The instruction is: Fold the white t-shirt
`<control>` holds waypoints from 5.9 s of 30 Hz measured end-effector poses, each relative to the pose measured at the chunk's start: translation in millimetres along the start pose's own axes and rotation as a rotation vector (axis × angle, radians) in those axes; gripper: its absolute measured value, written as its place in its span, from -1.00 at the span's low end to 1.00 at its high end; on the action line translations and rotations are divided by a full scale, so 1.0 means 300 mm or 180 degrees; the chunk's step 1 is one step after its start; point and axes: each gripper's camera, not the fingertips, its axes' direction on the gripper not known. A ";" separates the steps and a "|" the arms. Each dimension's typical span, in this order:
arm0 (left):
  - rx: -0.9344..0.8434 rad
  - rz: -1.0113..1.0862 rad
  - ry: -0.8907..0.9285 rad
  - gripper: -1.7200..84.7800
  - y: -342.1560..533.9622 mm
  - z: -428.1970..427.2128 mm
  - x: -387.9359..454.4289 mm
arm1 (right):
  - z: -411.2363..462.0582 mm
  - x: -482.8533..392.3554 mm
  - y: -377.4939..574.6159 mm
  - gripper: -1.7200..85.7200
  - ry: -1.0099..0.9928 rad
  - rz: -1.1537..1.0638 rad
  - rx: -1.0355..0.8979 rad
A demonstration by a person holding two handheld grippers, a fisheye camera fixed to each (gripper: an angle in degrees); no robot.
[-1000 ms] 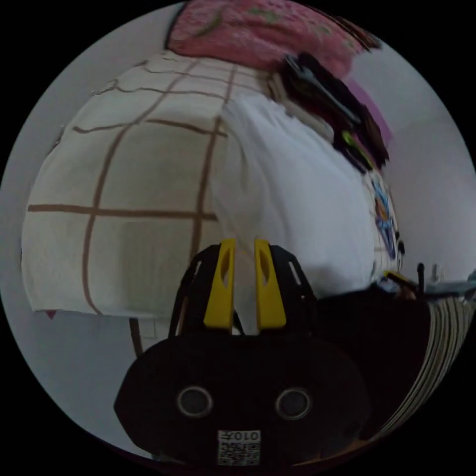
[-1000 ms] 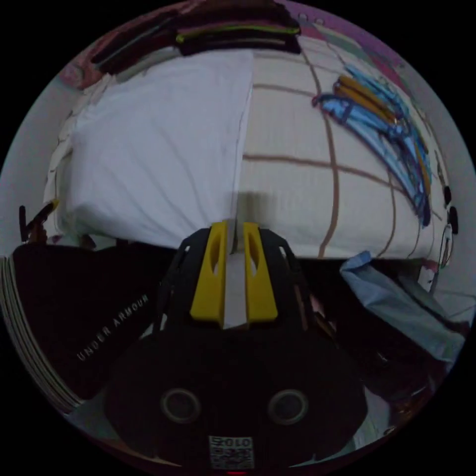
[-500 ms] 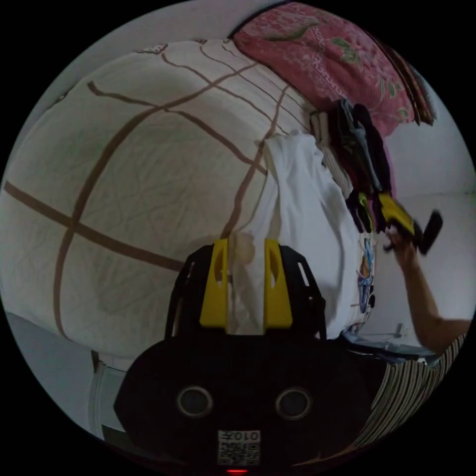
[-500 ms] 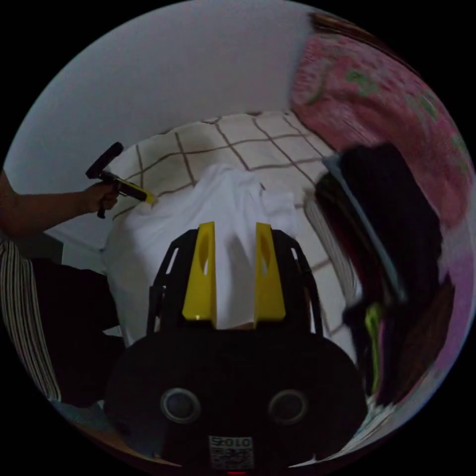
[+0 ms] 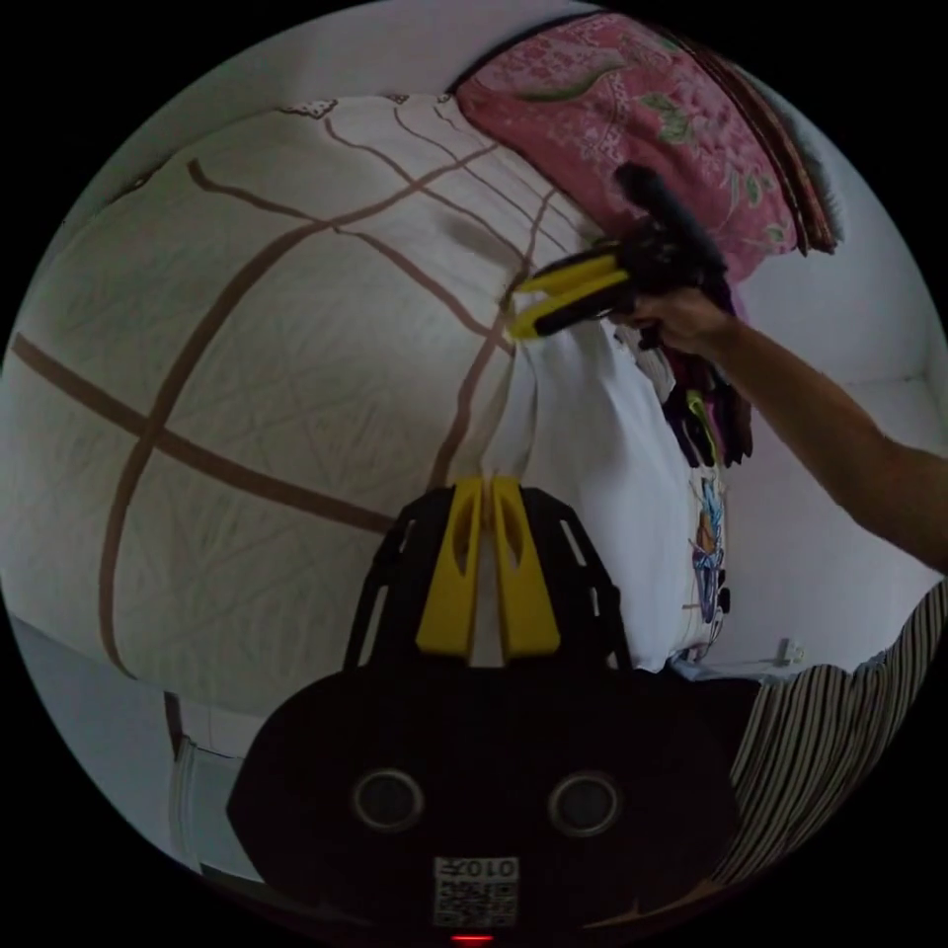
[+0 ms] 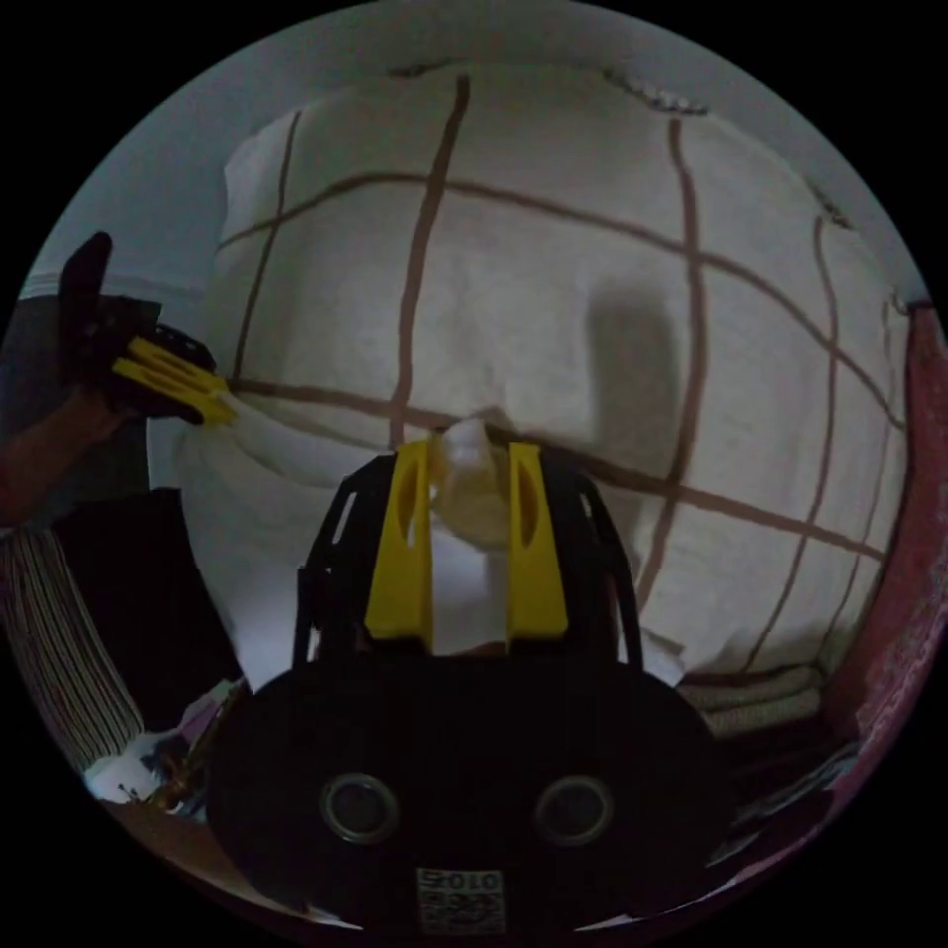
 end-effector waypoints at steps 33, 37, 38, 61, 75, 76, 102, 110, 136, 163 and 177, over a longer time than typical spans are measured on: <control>0.0576 -0.0561 -0.1436 -0.92 -0.125 -0.221 0.265 | -0.447 0.493 0.216 -0.74 0.1285 0.1736 0.1034; 0.0656 -0.0238 -0.1528 -0.92 -0.202 -0.230 0.351 | -0.368 0.521 0.309 -0.73 0.1112 0.1927 0.0944; 0.0688 -0.0109 -0.1504 -0.91 -0.234 -0.226 0.387 | -0.353 0.525 0.314 -0.73 0.1082 0.1954 0.0918; -0.0314 0.1993 -0.0458 -0.70 -1.331 0.326 1.093 | -0.193 0.351 1.121 -0.78 0.1107 0.3143 0.1632; -0.0868 0.1863 -0.0222 -0.86 -1.552 0.501 1.239 | 0.056 0.372 1.474 -0.76 -0.0419 0.3815 0.2106; -0.0935 0.1866 -0.0156 -0.90 -1.565 0.499 1.249 | 0.068 0.370 1.489 -0.79 -0.0441 0.3815 0.2033; 0.0158 0.2252 0.0267 -0.96 -1.564 0.227 1.381 | 0.039 0.021 1.852 -0.88 0.1271 0.2871 0.2134; 0.0689 0.3088 -0.0405 -0.95 -1.200 0.073 1.480 | 0.092 -0.165 1.957 -0.87 0.1363 0.2053 0.2309; -0.0452 0.2823 -0.0689 -0.74 -1.459 0.231 1.209 | 0.226 -0.022 2.116 -0.76 0.1004 0.2125 0.1704; -0.0713 0.2597 -0.0049 -0.95 -1.610 0.271 0.933 | 0.342 0.140 2.193 -0.77 0.0924 0.2801 0.1224; -0.0059 0.1875 0.0172 -0.85 -1.451 0.096 0.662 | 0.349 -0.029 2.260 -0.80 0.0739 0.3242 0.1667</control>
